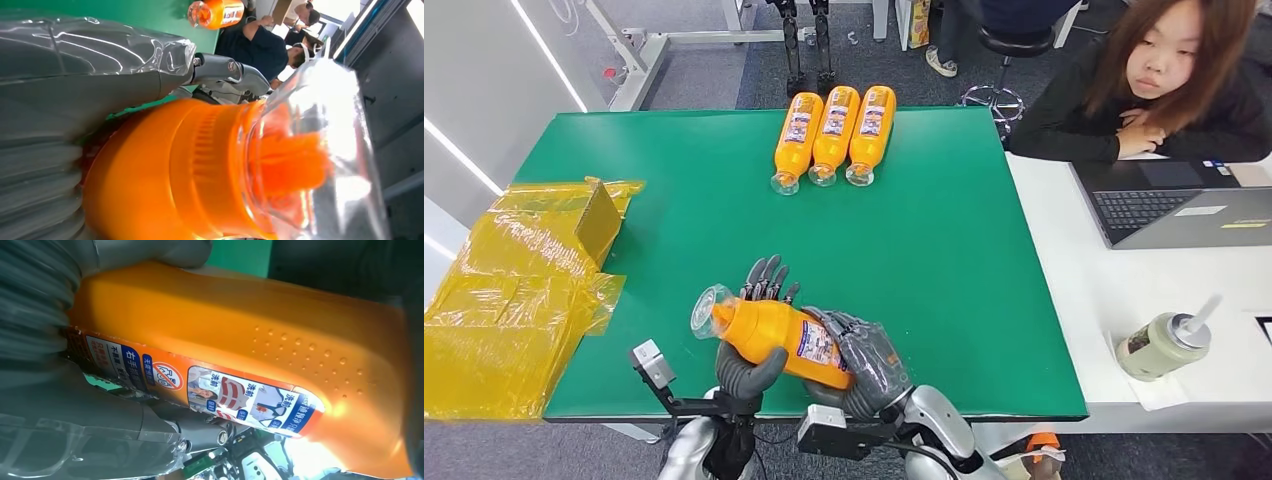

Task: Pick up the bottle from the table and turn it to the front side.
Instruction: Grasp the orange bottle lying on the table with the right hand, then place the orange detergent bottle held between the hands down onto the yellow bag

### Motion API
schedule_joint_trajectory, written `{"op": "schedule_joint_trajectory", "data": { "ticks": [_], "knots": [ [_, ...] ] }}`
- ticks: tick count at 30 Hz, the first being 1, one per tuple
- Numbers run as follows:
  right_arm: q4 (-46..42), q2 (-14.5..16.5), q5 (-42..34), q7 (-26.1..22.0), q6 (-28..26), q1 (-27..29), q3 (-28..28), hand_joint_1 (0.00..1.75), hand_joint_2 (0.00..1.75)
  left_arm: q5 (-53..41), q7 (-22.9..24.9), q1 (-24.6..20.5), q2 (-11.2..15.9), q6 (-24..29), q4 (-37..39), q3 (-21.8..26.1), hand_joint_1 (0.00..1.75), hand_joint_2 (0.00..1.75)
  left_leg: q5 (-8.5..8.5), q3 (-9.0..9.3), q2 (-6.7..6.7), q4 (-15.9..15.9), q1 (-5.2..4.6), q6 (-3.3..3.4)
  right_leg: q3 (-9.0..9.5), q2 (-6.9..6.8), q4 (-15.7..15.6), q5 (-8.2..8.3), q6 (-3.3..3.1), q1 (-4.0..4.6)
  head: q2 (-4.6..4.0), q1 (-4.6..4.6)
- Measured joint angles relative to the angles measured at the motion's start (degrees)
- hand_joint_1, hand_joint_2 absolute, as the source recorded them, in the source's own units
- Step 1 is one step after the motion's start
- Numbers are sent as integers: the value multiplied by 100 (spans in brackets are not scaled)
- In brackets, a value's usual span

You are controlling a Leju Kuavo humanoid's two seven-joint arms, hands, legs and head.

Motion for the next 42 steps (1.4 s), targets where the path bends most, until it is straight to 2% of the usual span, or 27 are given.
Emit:
{"op": "schedule_joint_trajectory", "data": {
  "ticks": [8, 12, 13, 16, 19, 24, 27, 28, 31, 32, 38, 42],
  "knots": [
    [126, 193, -472, -160, 75, -3, 86, 174, 175, 95, -18, -27, 1, 135, 0, -45, 0, 175, -1, -1, 0, 0, 0, -1, 0, 0, 0, 0, 0, 0, 0, -1],
    [451, 366, -832, -334, 111, -45, 224, 172, 175, 172, -73, 1, 19, 325, -13, -39, 168, 175, -1, -1, 1, -1, 1, -2, -1, 2, 1, -1, 0, 0, 0, -1],
    [544, 400, -879, -365, 117, -71, 255, 170, 175, 178, -81, 26, 33, 364, -30, -36, 172, 175, -1, -1, 1, -2, 1, -2, -2, 3, 1, -1, 0, 0, 0, -1],
    [789, 497, -949, -420, 126, -158, 336, 168, 175, 175, -89, 122, 92, 436, -128, -17, 163, 175, -1, -1, 3, -2, 1, -2, -5, 5, 1, -1, 0, 0, 0, -1],
    [927, 563, -984, -434, 143, -209, 386, 165, 175, 165, -86, 197, 137, 487, -235, 8, 144, 175, -1, -2, 2, -2, 1, -2, -5, 4, 1, -1, 0, 0, 0, -1],
    [982, 589, -994, -438, 248, -216, 407, 163, 175, 156, -60, 279, 149, 573, -327, 60, 136, 175, -1, -3, 2, -1, -1, -2, -5, 4, 0, -1, 1, 0, 0, 0],
    [987, 589, -993, -448, 310, -214, 410, 161, 175, 150, -54, 307, 149, 589, -355, 81, 123, 175, -1, -3, 2, -1, -2, -2, -5, 4, -1, -1, 1, 0, 0, 1],
    [990, 589, -993, -452, 328, -213, 410, 150, 175, 149, -49, 320, 149, 591, -367, 88, 118, 175, -1, -3, 2, 0, -2, -2, -5, 4, -1, -1, 1, 0, 0, 1],
    [994, 589, -991, -465, 381, -205, 415, 31, 175, 148, -26, 367, 149, 601, -422, 106, 109, 175, -1, -3, 2, 0, -1, -2, -5, 5, -1, -1, 1, 0, 0, 1],
    [997, 589, -990, -473, 404, -202, 421, 1, 175, 148, -20, 377, 149, 604, -439, 111, 107, 175, -1, -3, 2, 0, -1, -2, -5, 4, -1, -1, 1, -1, 0, 0],
    [1002, 571, -1074, -698, 351, -172, 433, 0, 175, 146, 2, 412, 149, 605, -525, 130, 96, 175, -1, -3, 2, 0, 0, -2, -6, 4, 0, -1, 1, 0, 0, 0],
    [716, 528, -1232, -1169, -442, -16, 392, 0, 175, 169, 31, 389, 143, 602, -600, 116, 93, 175, -1, -5, 1, 0, 0, -2, -7, 3, 0, -2, 1, 0, 0, 1]
  ]
}}
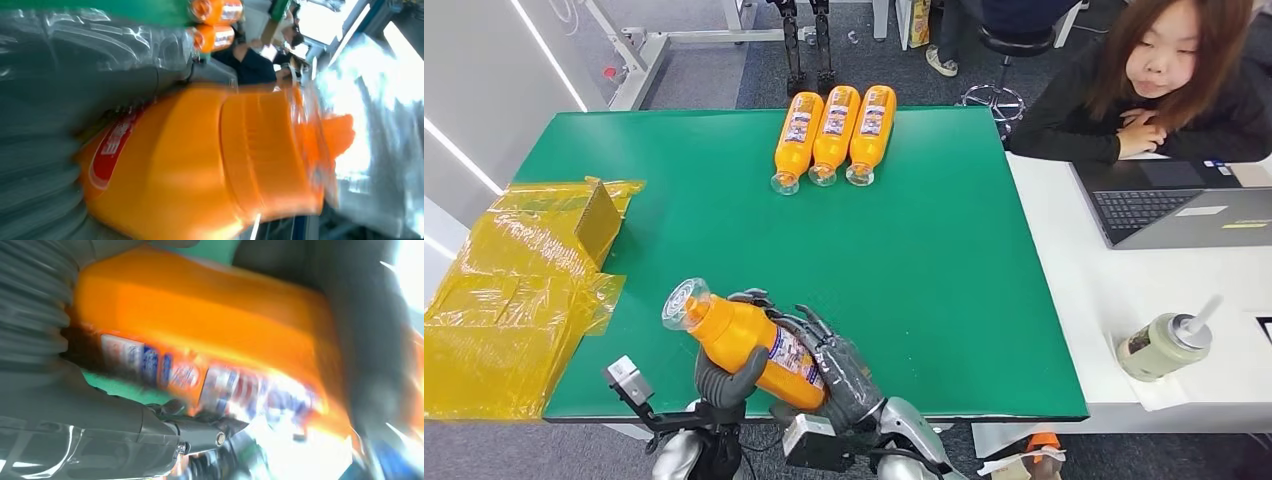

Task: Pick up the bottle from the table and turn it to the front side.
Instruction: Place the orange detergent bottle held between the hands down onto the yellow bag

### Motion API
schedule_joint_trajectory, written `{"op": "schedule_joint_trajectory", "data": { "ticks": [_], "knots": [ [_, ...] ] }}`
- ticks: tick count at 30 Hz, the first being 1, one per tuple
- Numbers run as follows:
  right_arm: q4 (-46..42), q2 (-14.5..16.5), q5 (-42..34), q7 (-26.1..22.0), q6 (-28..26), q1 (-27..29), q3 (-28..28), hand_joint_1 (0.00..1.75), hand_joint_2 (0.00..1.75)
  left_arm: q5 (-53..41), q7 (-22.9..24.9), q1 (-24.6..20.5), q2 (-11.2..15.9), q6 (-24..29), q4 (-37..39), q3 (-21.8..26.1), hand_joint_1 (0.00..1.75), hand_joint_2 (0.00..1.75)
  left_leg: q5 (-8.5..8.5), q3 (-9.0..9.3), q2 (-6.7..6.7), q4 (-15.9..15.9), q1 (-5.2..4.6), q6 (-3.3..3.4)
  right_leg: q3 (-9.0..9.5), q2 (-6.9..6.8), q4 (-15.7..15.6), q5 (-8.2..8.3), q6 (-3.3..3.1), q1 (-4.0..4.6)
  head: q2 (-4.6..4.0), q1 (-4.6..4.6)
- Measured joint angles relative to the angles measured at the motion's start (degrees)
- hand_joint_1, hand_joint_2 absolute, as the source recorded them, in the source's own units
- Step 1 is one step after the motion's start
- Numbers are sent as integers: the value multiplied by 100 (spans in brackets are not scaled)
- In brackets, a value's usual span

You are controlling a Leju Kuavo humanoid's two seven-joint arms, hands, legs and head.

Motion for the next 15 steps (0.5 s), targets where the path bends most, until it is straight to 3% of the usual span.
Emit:
{"op": "schedule_joint_trajectory", "data": {
  "ticks": [5, 10, 15],
  "knots": [
    [-650, -57, -180, -417, -627, 194, -49, 0, 175, 53, 83, -54, 3, 34, -40, 12, 84, 175, -1, -1, 5, 1, 0, 0, -4, 5, 0, 0, 0, 0, 0, -1],
    [-1624, -108, -843, -1186, -2011, 590, -316, 0, 175, 139, 156, -77, 3, 36, -47, 13, 69, 175, -1, -4, 2, 1, -1, 0, -5, 2, -1, 0, 0, 0, 0, 1],
    [-2812, -104, -889, -1252, -2142, 1097, -682, 0, 175, 192, 155, -108, 1, 51, -44, 3, 55, 175, -3, -6, 2, 1, -1, 0, -8, 3, -1, -1, 1, -1, 0, -1]
  ]
}}
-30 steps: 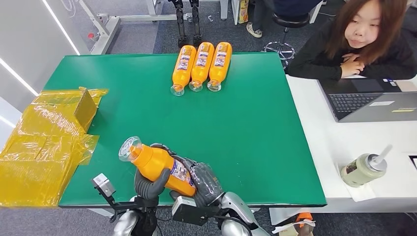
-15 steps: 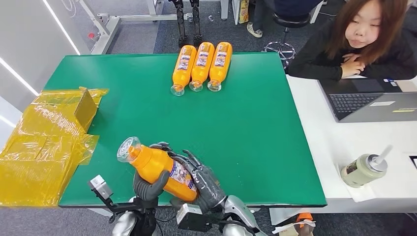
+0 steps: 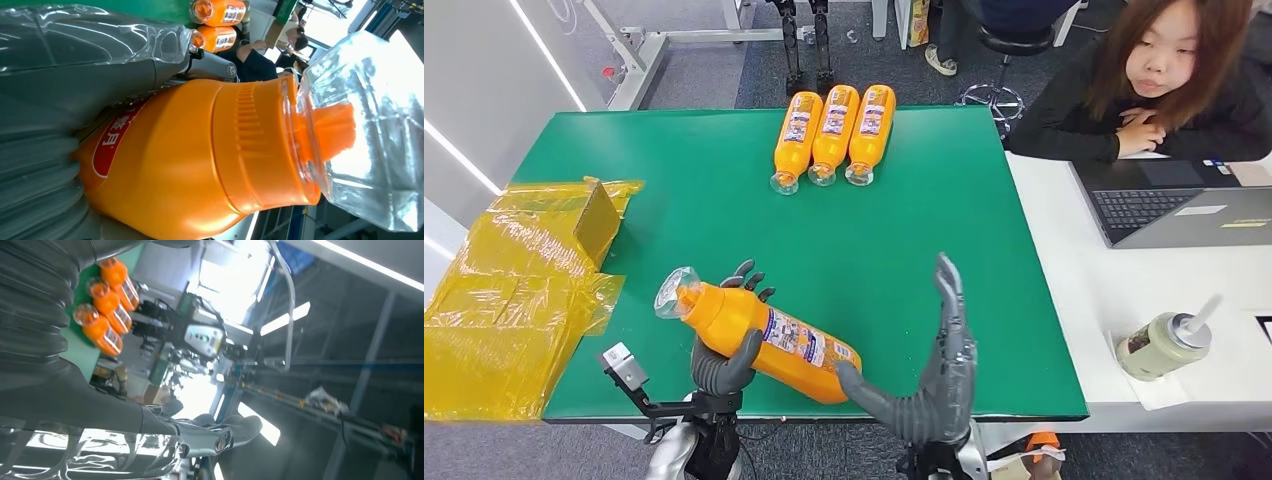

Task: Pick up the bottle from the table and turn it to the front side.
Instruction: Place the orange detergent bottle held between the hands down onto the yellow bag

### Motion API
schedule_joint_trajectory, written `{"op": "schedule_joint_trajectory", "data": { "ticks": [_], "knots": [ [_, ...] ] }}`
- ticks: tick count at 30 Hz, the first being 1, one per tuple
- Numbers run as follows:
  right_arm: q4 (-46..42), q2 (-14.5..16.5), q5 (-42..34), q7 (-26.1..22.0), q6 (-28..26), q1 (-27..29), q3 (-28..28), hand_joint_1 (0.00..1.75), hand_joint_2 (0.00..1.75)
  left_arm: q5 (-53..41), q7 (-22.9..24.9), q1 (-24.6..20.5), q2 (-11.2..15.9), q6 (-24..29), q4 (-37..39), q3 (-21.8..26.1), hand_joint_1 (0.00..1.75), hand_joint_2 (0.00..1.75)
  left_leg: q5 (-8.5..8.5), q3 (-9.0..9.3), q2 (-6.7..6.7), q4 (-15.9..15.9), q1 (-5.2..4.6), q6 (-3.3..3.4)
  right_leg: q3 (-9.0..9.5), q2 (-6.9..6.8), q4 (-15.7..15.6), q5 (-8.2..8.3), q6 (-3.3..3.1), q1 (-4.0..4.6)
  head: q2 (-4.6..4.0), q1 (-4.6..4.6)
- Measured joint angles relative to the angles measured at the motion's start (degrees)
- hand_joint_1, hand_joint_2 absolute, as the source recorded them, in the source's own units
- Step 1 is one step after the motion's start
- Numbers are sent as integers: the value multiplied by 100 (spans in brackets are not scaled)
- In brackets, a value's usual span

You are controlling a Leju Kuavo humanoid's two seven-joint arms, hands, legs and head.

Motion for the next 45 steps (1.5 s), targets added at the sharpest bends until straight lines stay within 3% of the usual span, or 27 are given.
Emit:
{"op": "schedule_joint_trajectory", "data": {
  "ticks": [3, 6, 7, 11, 15, 16, 19, 22, 26, 31, 38, 42, 45],
  "knots": [
    [-460, 107, 20, -1, -2, 207, -205, 0, 175, -101, -72, -11, -2, 147, 3, -19, 42, 175, -1, 1, 1, 0, 1, -1, -1, 0, 0, 0, 0, 0, 0, 0],
    [-720, 228, 73, -1, -1, 349, -351, 0, 175, -517, -264, -41, 4, 577, 1, -57, 44, 175, 0, 1, 1, -1, 1, -1, 0, 0, 1, 0, 0, 0, 0, 1],
    [-776, 263, 92, -1, -1, 385, -389, 0, 175, -800, -349, -57, 11, 865, -11, -77, 48, 175, 0, 1, 1, -1, 2, -2, 0, 0, 2, 0, 0, 0, 0, 1],
    [-867, 365, 111, 3, 0, 475, -510, 0, 175, -2252, -600, -154, 112, 2358, -179, -182, 90, 175, 2, 1, 1, -1, 2, -2, 1, 0, 4, 1, -1, 1, 0, 2],
    [-874, 410, 75, 5, 1, 500, -577, 0, 175, -3855, -354, -265, 335, 3790, -469, -278, 93, 175, 2, 2, 2, -1, 2, -1, 1, 1, 5, 1, -1, 1, 0, -1],
    [-873, 417, 67, 5, 1, 503, -586, 0, 175, -4050, -309, -289, 385, 3958, -533, -292, 104, 175, 2, 2, 1, -1, 2, -1, 1, 0, 5, 1, -1, 1, 0, -1],
    [-871, 431, 63, 4, 1, 507, -603, 0, 175, -4265, -234, -320, 491, 4105, -669, -311, 151, 175, 2, 1, 0, -1, 2, -2, 1, 0, 5, 0, -1, 1, 0, 1],
    [-842, 435, 15, 4, 1, 507, -608, 0, 175, -4949, 67, -329, 628, 4421, -773, -319, 170, 175, 2, 1, 3, -1, 2, -2, 1, 3, 5, 0, -1, 1, 0, 1],
    [-746, 435, -88, 5, 1, 501, -617, 0, 175, -6562, 723, -367, 972, 4973, -914, -319, 175, 175, 2, 1, 3, -1, 3, -2, 0, 2, 5, 0, -1, 1, 0, 1],
    [-682, 436, -225, 5, 1, 541, -679, 0, 175, -8306, 1533, -418, 1417, 5097, -1002, -319, 175, 175, 3, 4, 3, -3, 3, -3, 0, 2, 7, 0, -2, 1, 0, 1],
    [-712, 435, -392, 4, 1, 674, -777, 0, 175, -9603, 2314, -543, 1747, 5342, -542, -319, 175, 175, 2, 3, 5, -2, 1, -3, -1, 5, 6, 0, -2, 1, 0, 1],
    [-736, 435, -419, 4, 1, 724, -805, 0, 175, -9902, 2569, -574, 1845, 5383, -318, -319, 175, 175, 2, 3, 8, -2, 1, -2, -1, 7, 6, -1, -2, 1, 0, 1],
    [-754, 435, -432, 5, 1, 742, -813, 0, 175, -10134, 3018, -673, 1972, 5386, -108, -393, 175, 175, 2, 3, 8, -2, 1, -2, -2, 6, 6, 0, -2, 1, 0, 1]
  ]
}}
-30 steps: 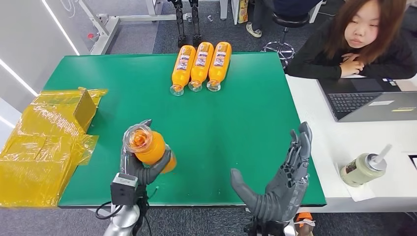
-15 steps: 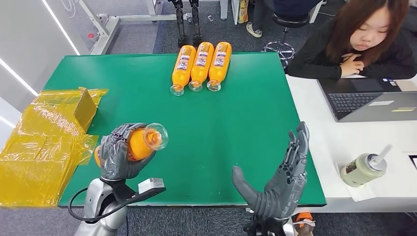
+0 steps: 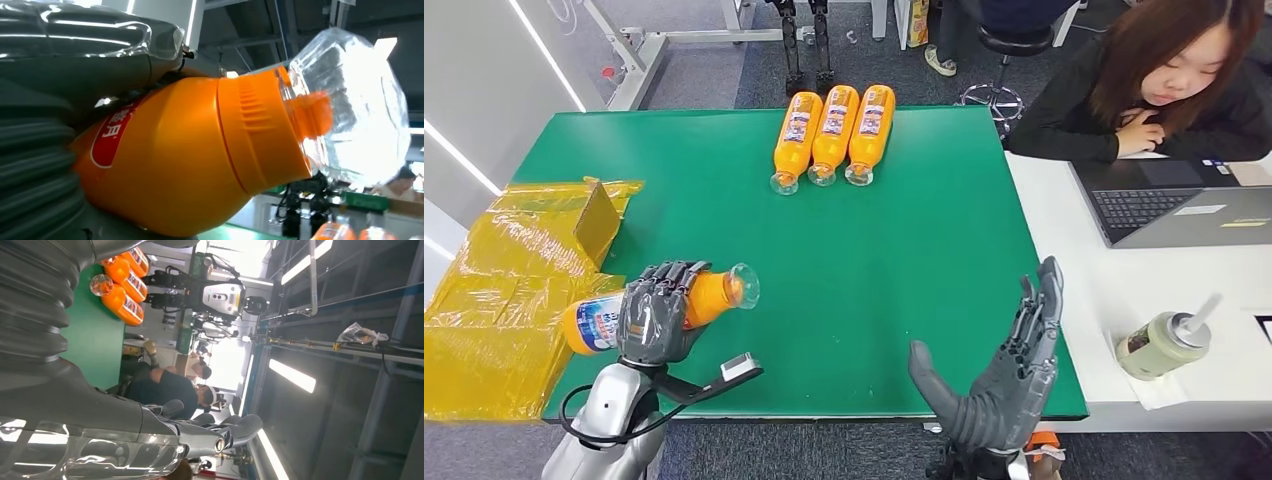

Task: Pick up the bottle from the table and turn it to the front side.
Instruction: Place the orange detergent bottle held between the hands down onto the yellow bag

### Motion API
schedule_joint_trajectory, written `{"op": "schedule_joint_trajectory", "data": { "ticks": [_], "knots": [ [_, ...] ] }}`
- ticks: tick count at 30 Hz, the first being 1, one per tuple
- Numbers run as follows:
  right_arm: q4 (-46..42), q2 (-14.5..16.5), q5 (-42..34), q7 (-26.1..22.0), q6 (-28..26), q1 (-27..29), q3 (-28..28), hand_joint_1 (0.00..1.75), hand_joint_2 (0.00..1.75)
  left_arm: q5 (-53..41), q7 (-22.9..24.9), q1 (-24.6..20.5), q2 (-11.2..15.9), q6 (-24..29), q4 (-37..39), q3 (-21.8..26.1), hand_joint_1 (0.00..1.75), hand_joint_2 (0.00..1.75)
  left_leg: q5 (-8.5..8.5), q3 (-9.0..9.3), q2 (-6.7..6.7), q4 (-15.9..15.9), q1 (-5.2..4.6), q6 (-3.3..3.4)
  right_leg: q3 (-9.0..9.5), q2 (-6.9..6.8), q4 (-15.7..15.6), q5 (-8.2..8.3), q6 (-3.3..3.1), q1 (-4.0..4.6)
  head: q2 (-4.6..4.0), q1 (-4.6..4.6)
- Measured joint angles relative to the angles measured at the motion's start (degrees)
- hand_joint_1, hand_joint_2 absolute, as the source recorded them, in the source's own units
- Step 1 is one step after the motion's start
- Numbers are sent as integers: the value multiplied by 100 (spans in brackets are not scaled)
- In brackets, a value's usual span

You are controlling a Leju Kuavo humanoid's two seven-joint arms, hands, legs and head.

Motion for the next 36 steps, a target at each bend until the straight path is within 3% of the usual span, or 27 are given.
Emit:
{"op": "schedule_joint_trajectory", "data": {
  "ticks": [7, 16, 36],
  "knots": [
    [-13, 1, -16, 0, 0, -16, -81, 0, 175, -58, 848, -738, 231, 62, 1566, -690, 175, 175, 7, 1, -2, 0, 1, -9, 0, -2, 3, 2, -3, 0, 0, 0],
    [0, 15, -94, 0, 0, -76, -188, 0, 175, -21, 1256, -1739, 349, -880, 3408, -1434, 175, 175, 9, 4, -1, -4, 1, -12, 4, 0, 6, 6, -8, 0, 0, 1],
    [251, -48, -375, 0, 0, -187, -188, 0, 175, -34, 1719, -1965, 593, -1171, 3915, -1604, 175, 175, 10, 83, 13, -30, 1, -38, 67, 6, 17, -3, -39, 0, 0, 0]
  ]
}}
